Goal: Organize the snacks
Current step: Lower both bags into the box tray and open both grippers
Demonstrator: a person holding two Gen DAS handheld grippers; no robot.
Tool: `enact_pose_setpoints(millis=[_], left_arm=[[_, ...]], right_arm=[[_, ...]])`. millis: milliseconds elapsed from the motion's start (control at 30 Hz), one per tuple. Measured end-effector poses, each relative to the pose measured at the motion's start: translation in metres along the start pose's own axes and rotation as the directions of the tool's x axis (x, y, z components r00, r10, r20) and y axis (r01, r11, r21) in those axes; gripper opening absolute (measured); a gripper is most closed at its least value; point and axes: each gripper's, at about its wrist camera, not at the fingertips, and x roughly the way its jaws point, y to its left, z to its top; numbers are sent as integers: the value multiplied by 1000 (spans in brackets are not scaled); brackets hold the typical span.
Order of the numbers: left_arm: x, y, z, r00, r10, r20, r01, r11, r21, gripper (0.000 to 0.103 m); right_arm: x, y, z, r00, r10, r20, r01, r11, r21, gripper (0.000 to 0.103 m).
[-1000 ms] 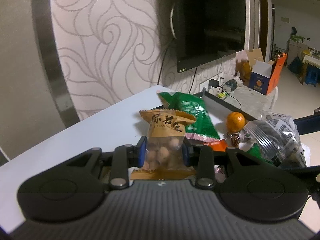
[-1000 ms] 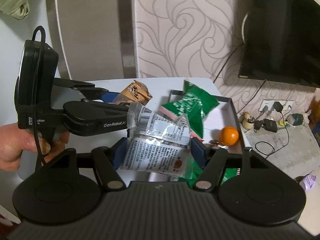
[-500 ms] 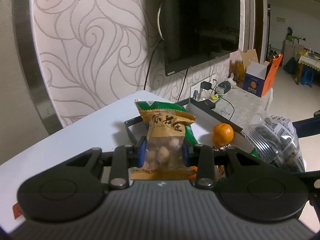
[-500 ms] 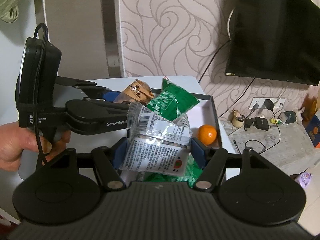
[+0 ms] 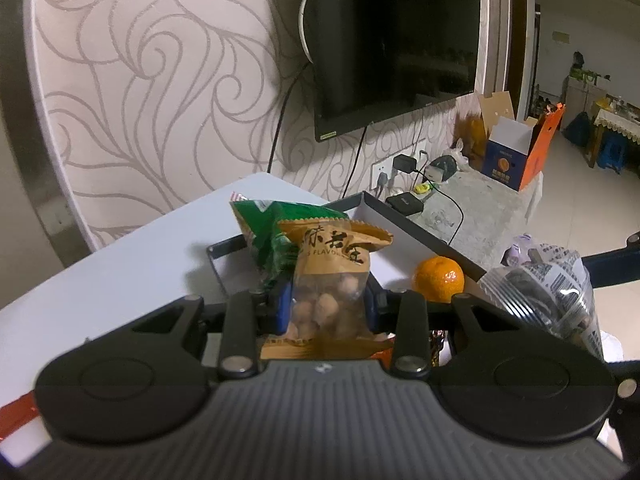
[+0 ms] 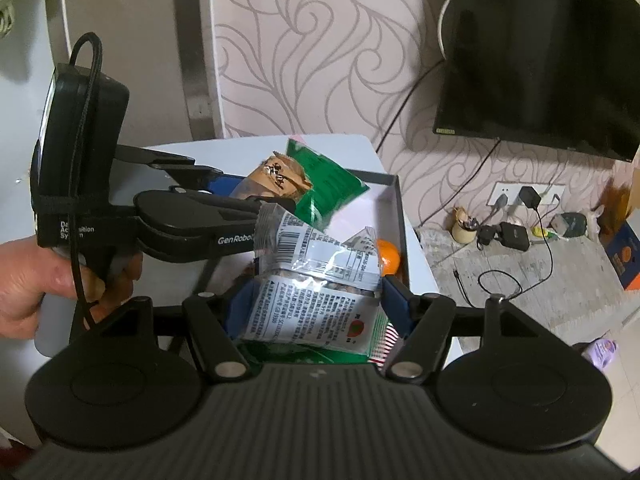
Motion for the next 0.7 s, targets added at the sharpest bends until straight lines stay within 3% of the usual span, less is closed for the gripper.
enact_pose_setpoints(millis=[533, 700], left_arm=[[9, -5, -6, 1000, -28, -2, 28, 999, 26, 42], [1, -6, -9, 1000, -26, 16, 25, 999, 43, 61]], right_arm=[[34, -18, -2, 998, -6, -65, 7, 1000, 10, 72], [46, -19, -1, 997, -7, -83, 9, 1000, 15, 72]])
